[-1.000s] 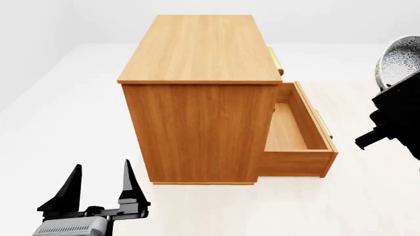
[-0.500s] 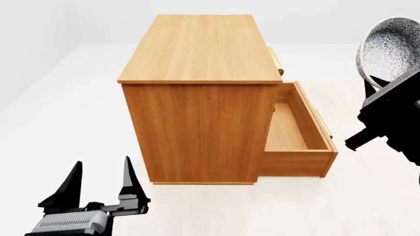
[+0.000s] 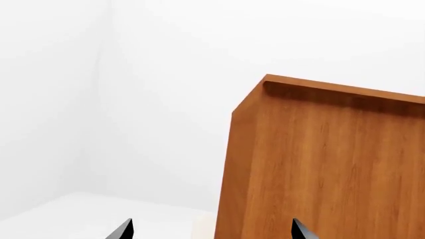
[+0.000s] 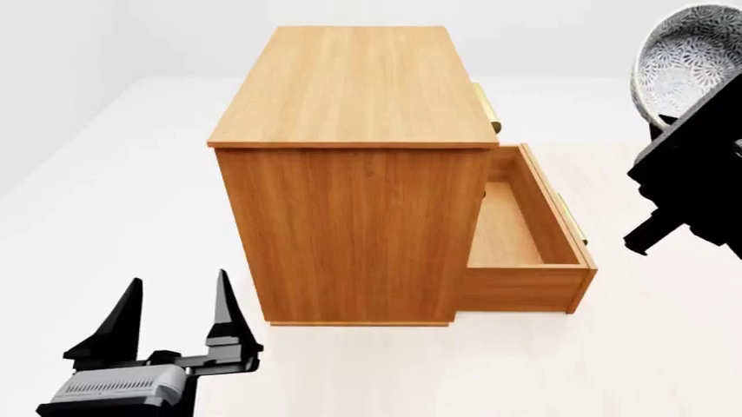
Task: Put the bowl on top of the cabinet.
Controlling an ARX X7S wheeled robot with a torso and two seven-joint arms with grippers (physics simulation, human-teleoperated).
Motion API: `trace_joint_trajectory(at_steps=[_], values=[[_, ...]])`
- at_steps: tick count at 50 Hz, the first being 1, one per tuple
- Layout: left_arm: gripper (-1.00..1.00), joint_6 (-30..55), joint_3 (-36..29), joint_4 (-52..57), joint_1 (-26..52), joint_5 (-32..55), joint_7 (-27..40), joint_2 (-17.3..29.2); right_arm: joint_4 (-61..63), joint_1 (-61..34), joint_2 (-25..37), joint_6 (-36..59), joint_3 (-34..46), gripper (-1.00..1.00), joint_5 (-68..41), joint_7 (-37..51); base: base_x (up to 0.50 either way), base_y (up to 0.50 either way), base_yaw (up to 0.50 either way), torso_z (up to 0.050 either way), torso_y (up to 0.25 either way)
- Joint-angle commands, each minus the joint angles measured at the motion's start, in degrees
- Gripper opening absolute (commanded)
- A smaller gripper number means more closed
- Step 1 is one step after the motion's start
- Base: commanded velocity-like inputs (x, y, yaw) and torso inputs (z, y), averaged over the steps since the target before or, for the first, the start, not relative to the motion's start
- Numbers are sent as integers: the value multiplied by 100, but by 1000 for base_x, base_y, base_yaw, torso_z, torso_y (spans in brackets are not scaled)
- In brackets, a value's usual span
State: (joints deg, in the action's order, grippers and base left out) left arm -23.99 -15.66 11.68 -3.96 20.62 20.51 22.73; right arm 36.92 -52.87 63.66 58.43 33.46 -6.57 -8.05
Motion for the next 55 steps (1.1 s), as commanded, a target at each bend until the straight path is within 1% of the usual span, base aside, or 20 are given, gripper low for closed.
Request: trace_joint_trajectory(at_steps=[1, 7, 20, 30, 44, 55], values=[[100, -5, 12, 7, -10, 37, 0, 37, -30, -928, -233, 429, 570, -100, 575, -518, 0, 0, 0, 0, 0], [100, 16, 14, -20, 33, 66, 7, 34, -69, -1340, -361, 587, 852, -100, 747, -780, 0, 0, 0, 0, 2], [100, -25, 7, -33, 1, 52, 18, 38, 73, -1785, -529, 749, 1231, -100, 957, -1077, 0, 0, 0, 0, 0], [100, -12, 3, -14, 16, 83, 18, 60, 142, -2440, -680, 1078, 1803, -100, 1276, -1518, 0, 0, 0, 0, 1], [100, 30, 30, 92, -26, 125, 51, 138, 100, -3057, -808, 1290, 2151, -100, 1465, -1928, 0, 0, 0, 0, 1], [100, -60, 67, 156, -170, 154, 41, 210, 60, -3742, -971, 1514, 2544, -100, 1660, -2365, 0, 0, 0, 0, 0]])
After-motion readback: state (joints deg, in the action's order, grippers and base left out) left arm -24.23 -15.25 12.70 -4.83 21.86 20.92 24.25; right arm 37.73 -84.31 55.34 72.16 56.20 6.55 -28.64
